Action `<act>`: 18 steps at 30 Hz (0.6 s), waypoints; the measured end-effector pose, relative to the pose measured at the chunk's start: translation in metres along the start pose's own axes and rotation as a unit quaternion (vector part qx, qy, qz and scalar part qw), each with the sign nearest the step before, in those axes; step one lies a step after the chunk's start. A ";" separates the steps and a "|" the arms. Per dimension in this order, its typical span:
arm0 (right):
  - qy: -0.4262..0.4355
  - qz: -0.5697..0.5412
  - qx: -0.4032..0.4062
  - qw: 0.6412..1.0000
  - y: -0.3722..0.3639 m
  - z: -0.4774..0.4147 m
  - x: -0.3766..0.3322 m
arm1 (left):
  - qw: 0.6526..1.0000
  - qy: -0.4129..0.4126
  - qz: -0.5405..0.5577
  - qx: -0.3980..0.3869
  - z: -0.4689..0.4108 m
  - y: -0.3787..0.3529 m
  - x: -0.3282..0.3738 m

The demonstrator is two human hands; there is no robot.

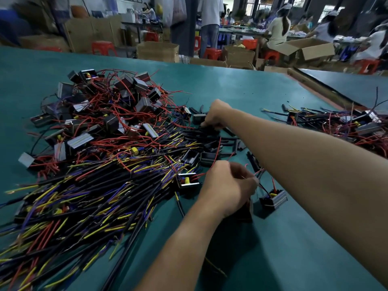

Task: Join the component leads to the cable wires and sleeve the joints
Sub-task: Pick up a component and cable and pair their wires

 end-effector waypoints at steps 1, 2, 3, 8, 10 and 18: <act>0.007 0.027 -0.016 0.999 0.004 0.003 0.000 | 1.000 0.000 0.000 -0.003 0.000 0.000 0.000; 0.013 0.049 -0.028 0.998 0.006 0.007 0.001 | 1.000 -0.001 -0.002 -0.005 0.000 0.001 0.001; 0.021 0.064 -0.032 0.997 0.007 0.012 0.001 | 1.000 -0.003 -0.004 -0.008 0.001 0.002 0.001; 0.064 -0.059 0.025 0.996 0.008 0.048 0.015 | 0.999 -0.007 0.000 -0.049 0.007 0.002 0.008; 0.075 -0.147 0.092 0.982 0.014 0.078 0.029 | 0.996 -0.006 0.025 -0.085 0.010 0.002 0.013; 0.037 -0.325 0.211 0.921 -0.015 0.211 0.115 | 0.990 0.003 0.022 -0.140 0.023 -0.007 0.023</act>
Point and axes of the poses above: each hand's wrist, its own z-axis away from the middle knuckle, its own y-axis out of the back of the hand, x = y × z, the point moved 2 cm from there along -z, towards the middle knuckle, and after that the axes turned 11 degrees about z, right-handed, at the moved point
